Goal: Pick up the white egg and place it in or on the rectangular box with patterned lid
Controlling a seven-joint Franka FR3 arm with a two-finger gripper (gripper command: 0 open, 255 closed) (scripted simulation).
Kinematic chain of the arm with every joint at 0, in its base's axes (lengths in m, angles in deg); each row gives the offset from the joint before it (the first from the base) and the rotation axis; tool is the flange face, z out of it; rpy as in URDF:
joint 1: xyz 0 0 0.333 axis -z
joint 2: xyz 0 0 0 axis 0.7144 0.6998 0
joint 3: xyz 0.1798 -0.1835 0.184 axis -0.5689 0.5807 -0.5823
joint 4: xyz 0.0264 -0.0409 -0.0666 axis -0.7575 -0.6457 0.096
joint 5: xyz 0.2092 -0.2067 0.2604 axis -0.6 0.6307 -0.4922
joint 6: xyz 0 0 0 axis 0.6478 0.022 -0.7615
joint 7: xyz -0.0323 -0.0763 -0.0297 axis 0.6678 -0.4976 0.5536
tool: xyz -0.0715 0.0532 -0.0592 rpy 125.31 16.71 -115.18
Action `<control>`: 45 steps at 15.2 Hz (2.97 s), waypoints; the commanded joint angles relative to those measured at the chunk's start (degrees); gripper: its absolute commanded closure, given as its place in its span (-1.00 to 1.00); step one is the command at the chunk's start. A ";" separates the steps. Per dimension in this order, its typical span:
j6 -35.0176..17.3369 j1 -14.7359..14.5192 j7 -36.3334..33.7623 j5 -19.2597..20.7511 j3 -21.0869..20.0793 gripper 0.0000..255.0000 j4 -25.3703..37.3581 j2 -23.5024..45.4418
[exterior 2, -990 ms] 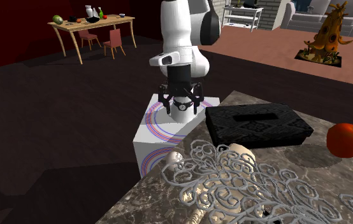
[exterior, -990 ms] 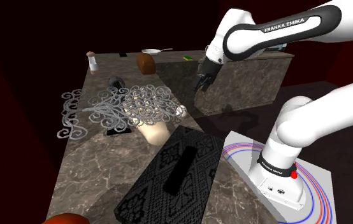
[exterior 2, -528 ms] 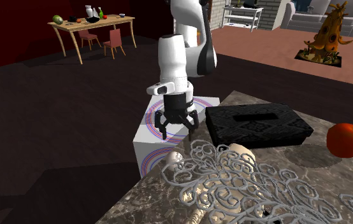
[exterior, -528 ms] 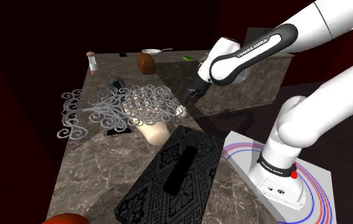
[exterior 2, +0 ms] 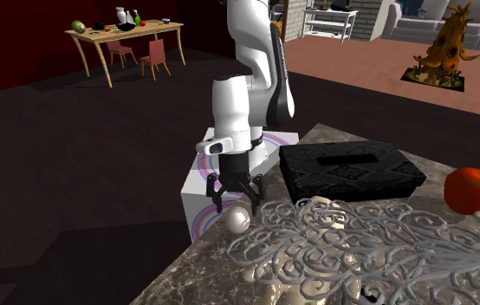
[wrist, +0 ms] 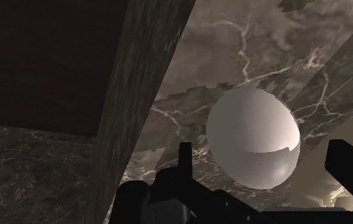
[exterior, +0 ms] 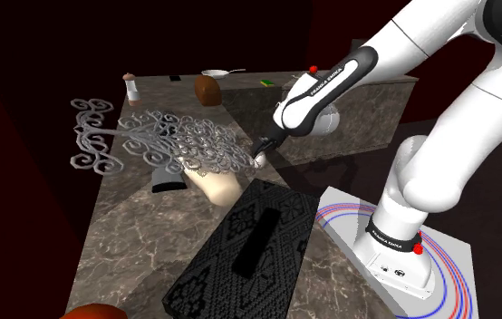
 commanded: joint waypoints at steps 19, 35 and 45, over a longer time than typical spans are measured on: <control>-2.45 -3.51 2.51 -3.03 2.55 1.00 0.93 3.31; 12.92 7.27 -6.99 7.47 -5.56 1.00 4.20 -8.35; 22.45 9.36 -9.50 9.91 -6.84 1.00 8.55 -13.52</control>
